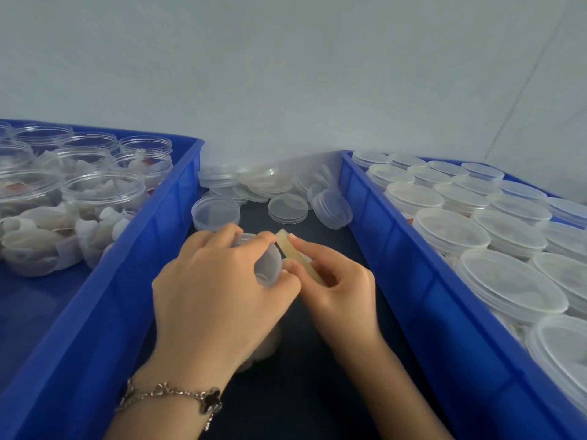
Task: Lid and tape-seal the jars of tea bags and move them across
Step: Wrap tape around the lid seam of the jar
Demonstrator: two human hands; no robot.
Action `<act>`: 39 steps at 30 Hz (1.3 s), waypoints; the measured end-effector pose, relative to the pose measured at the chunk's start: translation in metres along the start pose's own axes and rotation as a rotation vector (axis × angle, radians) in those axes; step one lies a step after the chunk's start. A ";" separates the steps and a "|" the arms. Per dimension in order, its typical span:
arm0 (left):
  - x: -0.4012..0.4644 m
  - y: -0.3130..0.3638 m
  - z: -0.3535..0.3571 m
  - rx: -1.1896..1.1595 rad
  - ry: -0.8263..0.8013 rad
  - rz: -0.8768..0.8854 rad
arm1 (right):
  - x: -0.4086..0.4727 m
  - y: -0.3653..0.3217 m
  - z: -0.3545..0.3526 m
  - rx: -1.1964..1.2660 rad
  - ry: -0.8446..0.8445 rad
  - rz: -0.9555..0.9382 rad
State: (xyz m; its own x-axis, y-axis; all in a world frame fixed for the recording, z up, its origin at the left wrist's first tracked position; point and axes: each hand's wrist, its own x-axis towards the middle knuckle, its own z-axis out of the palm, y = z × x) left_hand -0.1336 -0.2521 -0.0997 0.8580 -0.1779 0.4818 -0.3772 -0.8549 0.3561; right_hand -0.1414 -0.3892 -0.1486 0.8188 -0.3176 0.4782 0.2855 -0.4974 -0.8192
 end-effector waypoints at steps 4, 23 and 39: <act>0.004 0.001 0.004 0.069 -0.022 0.011 | 0.010 0.008 0.000 0.016 -0.023 0.045; -0.001 0.008 0.005 -0.167 0.040 0.074 | 0.069 0.033 0.015 -0.820 -0.445 0.067; -0.031 -0.008 -0.011 -0.824 0.139 -0.569 | -0.023 -0.040 -0.020 -0.079 -0.418 0.108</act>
State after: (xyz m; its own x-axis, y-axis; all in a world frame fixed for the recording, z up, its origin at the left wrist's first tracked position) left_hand -0.1608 -0.2347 -0.1089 0.9571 0.2547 0.1382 -0.0926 -0.1830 0.9787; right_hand -0.1814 -0.3783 -0.1201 0.9777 -0.0257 0.2085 0.1613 -0.5444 -0.8232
